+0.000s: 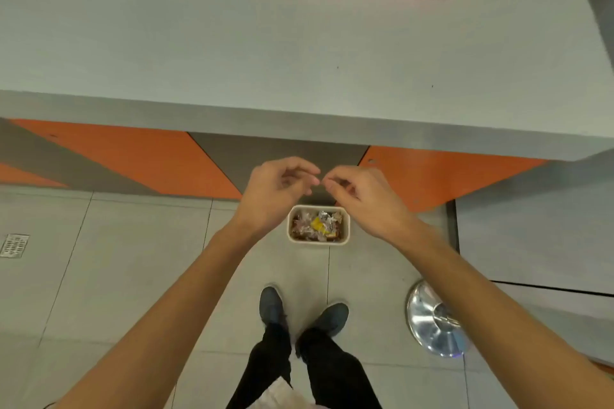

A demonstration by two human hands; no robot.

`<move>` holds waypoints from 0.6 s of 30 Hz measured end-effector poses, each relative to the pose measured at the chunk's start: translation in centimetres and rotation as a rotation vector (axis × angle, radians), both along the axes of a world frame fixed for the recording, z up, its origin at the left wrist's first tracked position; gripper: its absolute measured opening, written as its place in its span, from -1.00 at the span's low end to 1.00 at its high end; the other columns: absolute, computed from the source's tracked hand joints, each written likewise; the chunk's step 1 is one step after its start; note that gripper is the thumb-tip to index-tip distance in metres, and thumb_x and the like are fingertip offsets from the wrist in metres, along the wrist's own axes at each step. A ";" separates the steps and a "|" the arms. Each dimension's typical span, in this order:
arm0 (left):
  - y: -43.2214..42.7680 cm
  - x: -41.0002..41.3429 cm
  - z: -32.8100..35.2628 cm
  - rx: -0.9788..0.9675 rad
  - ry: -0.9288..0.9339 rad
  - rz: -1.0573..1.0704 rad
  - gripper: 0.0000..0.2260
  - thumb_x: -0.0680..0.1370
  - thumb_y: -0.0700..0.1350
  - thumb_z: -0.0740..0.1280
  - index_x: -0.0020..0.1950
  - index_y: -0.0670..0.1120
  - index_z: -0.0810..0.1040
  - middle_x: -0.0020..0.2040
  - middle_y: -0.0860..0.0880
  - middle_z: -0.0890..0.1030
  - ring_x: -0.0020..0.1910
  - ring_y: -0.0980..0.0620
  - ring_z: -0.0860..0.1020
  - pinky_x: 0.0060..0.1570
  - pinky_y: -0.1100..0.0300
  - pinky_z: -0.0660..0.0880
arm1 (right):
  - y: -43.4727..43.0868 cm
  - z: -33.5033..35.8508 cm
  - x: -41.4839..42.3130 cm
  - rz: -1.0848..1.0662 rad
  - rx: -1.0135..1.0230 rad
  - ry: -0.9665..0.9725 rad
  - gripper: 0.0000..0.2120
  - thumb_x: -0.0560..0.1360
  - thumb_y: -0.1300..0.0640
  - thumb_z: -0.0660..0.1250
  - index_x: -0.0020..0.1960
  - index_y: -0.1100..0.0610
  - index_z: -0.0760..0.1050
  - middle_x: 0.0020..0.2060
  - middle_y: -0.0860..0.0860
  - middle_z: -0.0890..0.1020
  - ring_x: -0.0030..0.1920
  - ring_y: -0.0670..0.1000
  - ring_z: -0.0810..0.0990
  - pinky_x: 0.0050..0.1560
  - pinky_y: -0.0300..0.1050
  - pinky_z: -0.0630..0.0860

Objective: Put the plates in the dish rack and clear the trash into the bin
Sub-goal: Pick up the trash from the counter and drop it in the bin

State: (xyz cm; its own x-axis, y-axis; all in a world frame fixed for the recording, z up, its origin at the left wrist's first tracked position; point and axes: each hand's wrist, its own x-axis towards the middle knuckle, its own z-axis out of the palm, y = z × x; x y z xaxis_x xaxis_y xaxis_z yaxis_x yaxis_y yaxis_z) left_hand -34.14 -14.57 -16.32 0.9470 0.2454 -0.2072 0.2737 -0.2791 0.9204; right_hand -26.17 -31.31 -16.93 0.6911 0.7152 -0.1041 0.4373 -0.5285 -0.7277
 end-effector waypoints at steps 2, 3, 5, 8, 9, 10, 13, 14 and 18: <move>0.1 0.6 2.5 0.032 -0.049 -0.009 -0.87 0.54 -0.21 0.39 0.03 -0.05 0.67 -0.10 0.08 0.70 -0.09 0.15 0.64 0.00 0.36 0.49 | 0.4 3.0 1.4 0.006 0.007 -0.036 -0.84 0.60 0.10 0.25 0.00 0.08 0.62 -0.20 -0.09 0.64 -0.22 -0.13 0.56 -0.17 -0.20 0.48; 0.2 0.9 3.7 0.052 -0.066 -0.009 -0.87 0.54 -0.19 0.39 0.04 -0.03 0.66 -0.08 0.10 0.70 -0.05 0.17 0.64 0.04 0.33 0.49 | 0.6 4.3 2.1 0.006 0.010 -0.054 -0.83 0.60 0.09 0.25 0.00 0.07 0.61 -0.19 -0.09 0.65 -0.21 -0.12 0.56 -0.15 -0.18 0.48; 0.5 1.4 6.0 0.061 -0.108 0.020 -0.86 0.55 -0.20 0.37 0.06 -0.02 0.66 -0.06 0.10 0.70 -0.02 0.17 0.63 0.06 0.35 0.48 | 1.3 6.9 3.7 0.008 0.027 -0.097 -0.82 0.61 0.08 0.23 0.01 0.07 0.61 -0.15 -0.07 0.66 -0.15 -0.10 0.57 -0.08 -0.14 0.49; 1.3 2.4 9.0 0.088 -0.145 0.056 -0.83 0.56 -0.23 0.34 0.09 -0.03 0.64 -0.05 0.09 0.70 -0.05 0.19 0.63 -0.01 0.42 0.47 | 2.2 9.9 5.4 0.017 0.061 -0.141 -0.81 0.60 0.11 0.22 -0.01 0.10 0.61 -0.14 -0.07 0.66 -0.13 -0.10 0.56 -0.05 -0.18 0.48; 1.7 2.6 9.8 0.110 -0.154 0.059 -0.81 0.57 -0.24 0.32 0.09 -0.03 0.64 -0.05 0.10 0.70 -0.06 0.19 0.64 -0.01 0.39 0.49 | 2.5 10.8 5.8 0.021 0.069 -0.148 -0.81 0.60 0.12 0.22 -0.02 0.10 0.61 -0.15 -0.09 0.65 -0.13 -0.12 0.56 -0.06 -0.20 0.48; 2.2 2.8 10.5 0.131 -0.160 0.064 -0.80 0.57 -0.25 0.30 0.10 -0.02 0.63 -0.04 0.10 0.70 -0.07 0.18 0.65 -0.02 0.35 0.51 | 2.9 11.5 6.1 0.028 0.071 -0.151 -0.81 0.60 0.12 0.21 -0.02 0.10 0.61 -0.15 -0.10 0.65 -0.13 -0.13 0.56 -0.07 -0.22 0.48; 4.4 3.4 11.8 0.164 -0.147 0.103 -0.78 0.57 -0.25 0.29 0.10 -0.01 0.63 -0.04 0.10 0.69 -0.12 0.14 0.66 -0.06 0.25 0.52 | 4.4 13.0 6.8 0.048 0.072 -0.165 -0.80 0.61 0.12 0.20 0.00 0.09 0.61 -0.15 -0.12 0.65 -0.12 -0.15 0.56 -0.05 -0.21 0.50; 5.3 3.7 12.1 0.171 -0.136 0.118 -0.78 0.57 -0.24 0.29 0.11 0.00 0.63 -0.03 0.10 0.69 -0.16 0.13 0.67 -0.08 0.21 0.54 | 5.1 13.3 7.1 0.053 0.065 -0.159 -0.79 0.61 0.11 0.20 0.01 0.09 0.61 -0.13 -0.11 0.65 -0.11 -0.14 0.57 -0.03 -0.19 0.51; 9.2 5.2 11.8 0.231 -0.081 0.126 -0.77 0.58 -0.19 0.27 0.17 0.02 0.61 -0.03 0.09 0.69 -0.22 0.14 0.68 -0.16 0.17 0.56 | 9.3 13.0 8.2 0.057 0.011 -0.126 -0.75 0.61 0.08 0.17 0.07 0.09 0.62 -0.03 -0.06 0.67 -0.03 -0.08 0.59 0.06 -0.07 0.54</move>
State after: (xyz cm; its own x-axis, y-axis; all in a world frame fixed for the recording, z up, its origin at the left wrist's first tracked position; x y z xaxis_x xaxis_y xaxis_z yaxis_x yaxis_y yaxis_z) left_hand -28.90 -5.37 -4.52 0.9173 0.3940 -0.0572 0.2477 -0.4523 0.8568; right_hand -17.98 -22.00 -3.98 0.6565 0.7543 -0.0111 0.5543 -0.4923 -0.6711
